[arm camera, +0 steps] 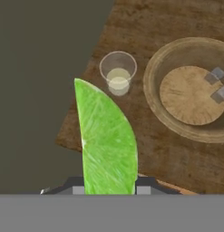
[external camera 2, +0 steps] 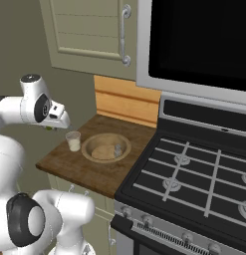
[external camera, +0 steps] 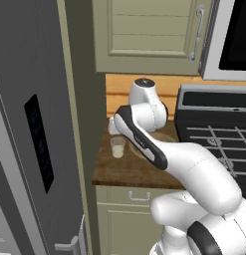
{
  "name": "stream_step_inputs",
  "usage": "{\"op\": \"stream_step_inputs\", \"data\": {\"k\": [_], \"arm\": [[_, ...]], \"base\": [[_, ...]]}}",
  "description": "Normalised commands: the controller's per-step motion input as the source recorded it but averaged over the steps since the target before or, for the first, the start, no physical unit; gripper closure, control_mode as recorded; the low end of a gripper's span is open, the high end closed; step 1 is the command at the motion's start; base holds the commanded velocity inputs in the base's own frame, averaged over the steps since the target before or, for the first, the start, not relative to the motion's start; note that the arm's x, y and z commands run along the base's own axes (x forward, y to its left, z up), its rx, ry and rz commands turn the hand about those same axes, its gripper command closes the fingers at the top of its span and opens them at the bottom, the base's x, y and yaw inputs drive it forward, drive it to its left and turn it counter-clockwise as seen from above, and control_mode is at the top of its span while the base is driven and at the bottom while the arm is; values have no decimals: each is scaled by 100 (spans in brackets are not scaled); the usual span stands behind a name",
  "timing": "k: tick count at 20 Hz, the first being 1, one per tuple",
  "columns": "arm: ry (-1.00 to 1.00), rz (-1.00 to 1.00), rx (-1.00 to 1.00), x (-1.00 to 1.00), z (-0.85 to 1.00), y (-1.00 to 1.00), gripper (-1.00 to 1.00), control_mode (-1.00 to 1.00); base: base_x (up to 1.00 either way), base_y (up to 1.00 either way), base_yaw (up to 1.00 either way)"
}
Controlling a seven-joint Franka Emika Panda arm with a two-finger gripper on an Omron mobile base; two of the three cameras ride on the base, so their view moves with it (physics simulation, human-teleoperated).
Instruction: Grab a lemon wedge from the fridge and one ice cube from the ice bowl, and put them in the glass of lemonade.
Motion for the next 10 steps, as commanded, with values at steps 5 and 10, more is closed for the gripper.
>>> {"op": "stream_step_inputs", "data": {"k": [5, 10], "arm": [[0, 0, 0, 57, -14, -31, 100, -100], [0, -1, 0, 50, -22, -2, 100, -100]], "base": [[0, 0, 0], [0, 0, 0]]}}
